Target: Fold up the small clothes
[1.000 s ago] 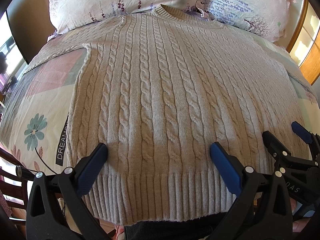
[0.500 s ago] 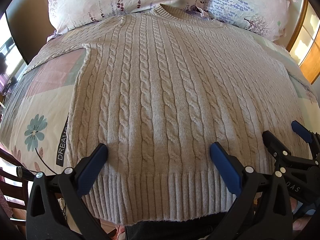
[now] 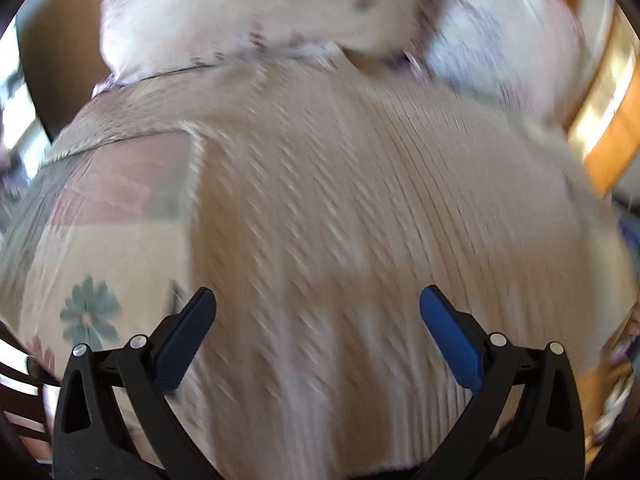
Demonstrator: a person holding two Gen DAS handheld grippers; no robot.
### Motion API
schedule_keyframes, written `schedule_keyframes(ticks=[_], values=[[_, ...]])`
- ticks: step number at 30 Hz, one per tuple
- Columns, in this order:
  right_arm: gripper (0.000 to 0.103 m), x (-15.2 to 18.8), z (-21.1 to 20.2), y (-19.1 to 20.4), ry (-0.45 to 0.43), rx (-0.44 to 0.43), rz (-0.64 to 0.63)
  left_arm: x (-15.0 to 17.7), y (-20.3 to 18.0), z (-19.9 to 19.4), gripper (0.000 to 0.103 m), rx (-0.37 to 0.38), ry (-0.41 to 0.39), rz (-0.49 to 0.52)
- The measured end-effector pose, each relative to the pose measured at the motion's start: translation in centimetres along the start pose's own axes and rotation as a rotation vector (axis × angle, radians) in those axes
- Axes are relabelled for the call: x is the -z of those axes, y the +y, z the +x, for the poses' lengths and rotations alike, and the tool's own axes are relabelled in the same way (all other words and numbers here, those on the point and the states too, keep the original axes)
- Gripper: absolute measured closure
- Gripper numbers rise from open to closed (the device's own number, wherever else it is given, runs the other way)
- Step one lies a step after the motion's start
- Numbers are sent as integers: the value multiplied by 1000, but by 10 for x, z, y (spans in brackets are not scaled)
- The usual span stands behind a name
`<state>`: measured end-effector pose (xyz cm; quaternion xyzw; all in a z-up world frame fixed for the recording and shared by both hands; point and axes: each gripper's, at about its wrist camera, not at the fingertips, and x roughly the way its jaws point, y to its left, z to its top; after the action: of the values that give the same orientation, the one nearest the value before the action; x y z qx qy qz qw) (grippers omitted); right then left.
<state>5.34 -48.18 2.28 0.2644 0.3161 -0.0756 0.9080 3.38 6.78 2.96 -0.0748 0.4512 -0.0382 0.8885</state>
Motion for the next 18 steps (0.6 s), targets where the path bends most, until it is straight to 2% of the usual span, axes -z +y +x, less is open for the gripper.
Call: schedule_keyframes(ticks=[2, 3, 4, 5, 8, 10, 12, 16, 17, 18], values=[[48, -37, 17, -58, 15, 31, 191, -14, 32, -5, 2, 88, -86, -112], [58, -53, 27, -89, 24, 73, 291, -20, 49, -7, 2, 108, -135, -169], [66, -62, 33, -108, 30, 99, 352, -26, 70, -8, 2, 93, -182, -231], [68, -72, 41, -132, 32, 118, 433, -32, 84, -7, 2, 60, -199, -259], [75, -80, 63, -179, 57, 105, 611, -45, 114, -3, 2, -20, -223, -244], [79, -84, 68, -189, 34, 82, 645, -52, 132, -2, 2, -47, -253, -234], [83, -89, 70, -195, 13, 93, 661, -59, 153, 0, 2, -78, -253, -269], [89, -100, 80, -206, -6, 95, 730, -66, 203, 12, 2, -46, -217, -436], [95, -103, 81, -205, -5, 118, 711, -65, 215, 12, 2, -35, -220, -471], [95, -107, 80, -200, -9, 154, 673, -65, 229, 12, 2, -20, -226, -527]])
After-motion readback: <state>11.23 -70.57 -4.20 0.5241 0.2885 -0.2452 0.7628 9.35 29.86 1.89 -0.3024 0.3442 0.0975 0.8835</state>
